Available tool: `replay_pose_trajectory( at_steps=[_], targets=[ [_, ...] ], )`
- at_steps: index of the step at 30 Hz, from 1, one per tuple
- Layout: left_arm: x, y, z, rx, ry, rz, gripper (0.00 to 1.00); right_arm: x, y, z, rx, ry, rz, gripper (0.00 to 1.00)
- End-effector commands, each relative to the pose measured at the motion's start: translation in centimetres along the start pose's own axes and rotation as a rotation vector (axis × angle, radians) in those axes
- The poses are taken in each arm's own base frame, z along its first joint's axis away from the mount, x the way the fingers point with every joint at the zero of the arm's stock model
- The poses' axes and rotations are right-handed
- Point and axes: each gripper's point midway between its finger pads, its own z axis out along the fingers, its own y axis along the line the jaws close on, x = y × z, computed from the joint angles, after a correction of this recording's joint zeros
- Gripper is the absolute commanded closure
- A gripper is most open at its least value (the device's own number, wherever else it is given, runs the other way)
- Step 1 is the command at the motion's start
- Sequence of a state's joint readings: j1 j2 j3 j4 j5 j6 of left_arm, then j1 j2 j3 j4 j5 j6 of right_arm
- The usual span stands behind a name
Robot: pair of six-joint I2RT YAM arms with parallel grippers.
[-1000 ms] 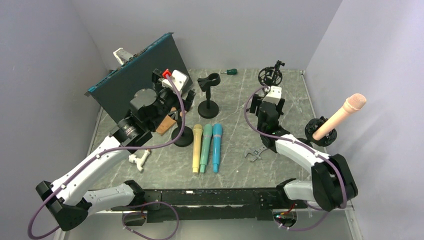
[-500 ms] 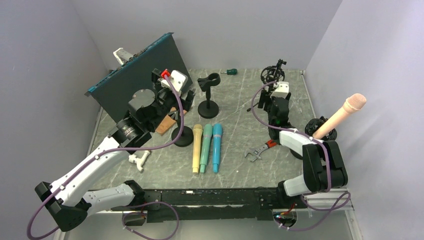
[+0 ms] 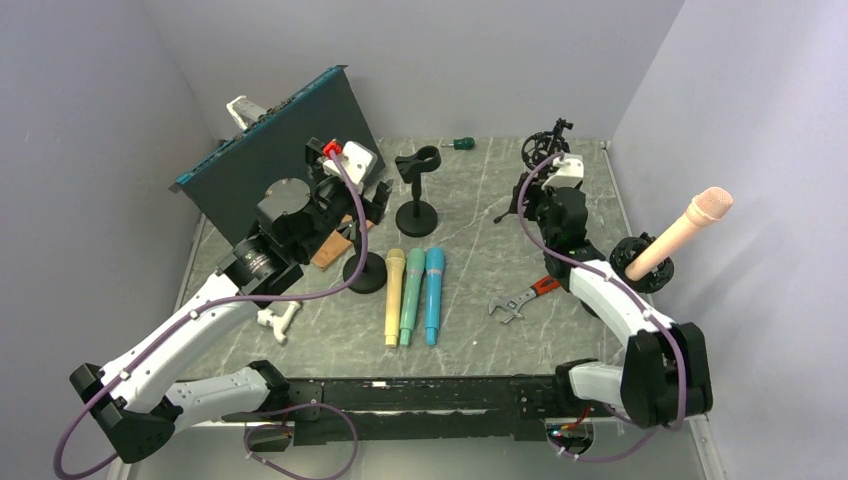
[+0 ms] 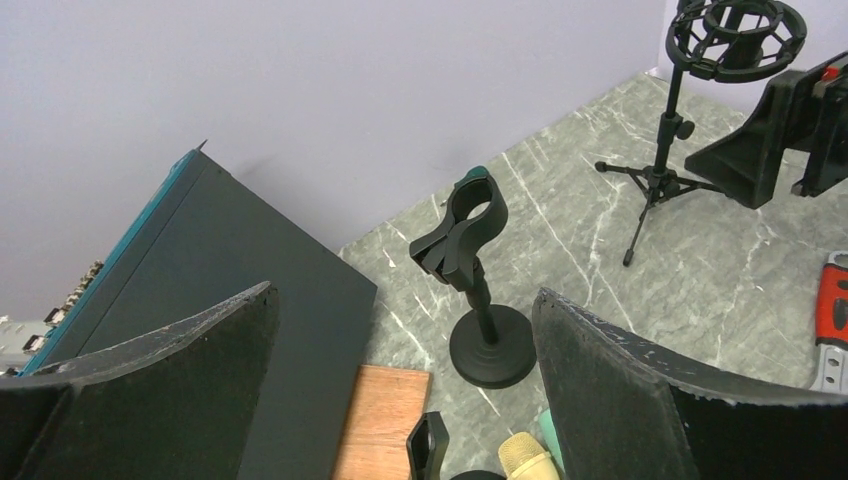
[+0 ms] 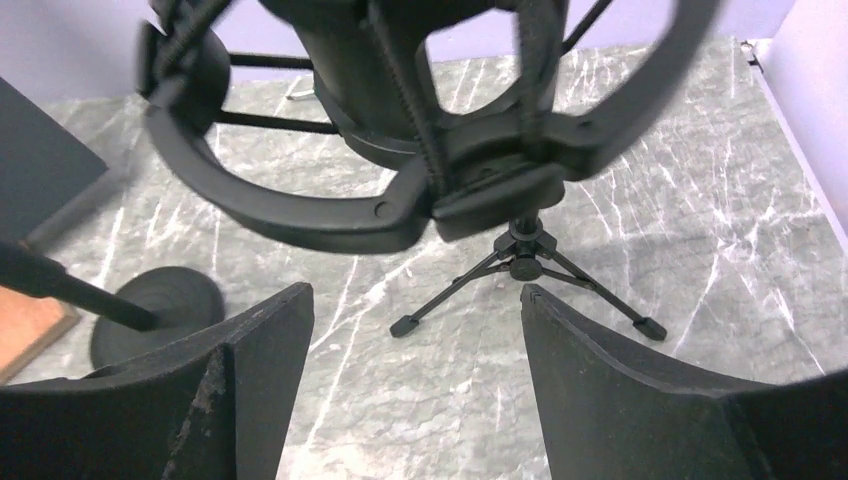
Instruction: Remove the microphone from the stand
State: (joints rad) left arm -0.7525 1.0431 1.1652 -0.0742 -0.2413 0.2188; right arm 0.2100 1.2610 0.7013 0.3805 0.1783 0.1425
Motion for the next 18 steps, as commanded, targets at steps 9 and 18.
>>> replay_pose_trajectory(
  at_steps=[9, 18],
  targets=[
    [-1.3, -0.5, 0.0, 0.022, -0.033, -0.032, 0.01, -6.2, -1.5, -4.0, 0.142, 0.054, 0.085, 0.13],
    [-0.3, -0.9, 0.6, 0.019, -0.006, -0.012, 0.01, -9.0, -0.9, -2.3, 0.142, 0.093, 0.025, 0.06]
  ],
)
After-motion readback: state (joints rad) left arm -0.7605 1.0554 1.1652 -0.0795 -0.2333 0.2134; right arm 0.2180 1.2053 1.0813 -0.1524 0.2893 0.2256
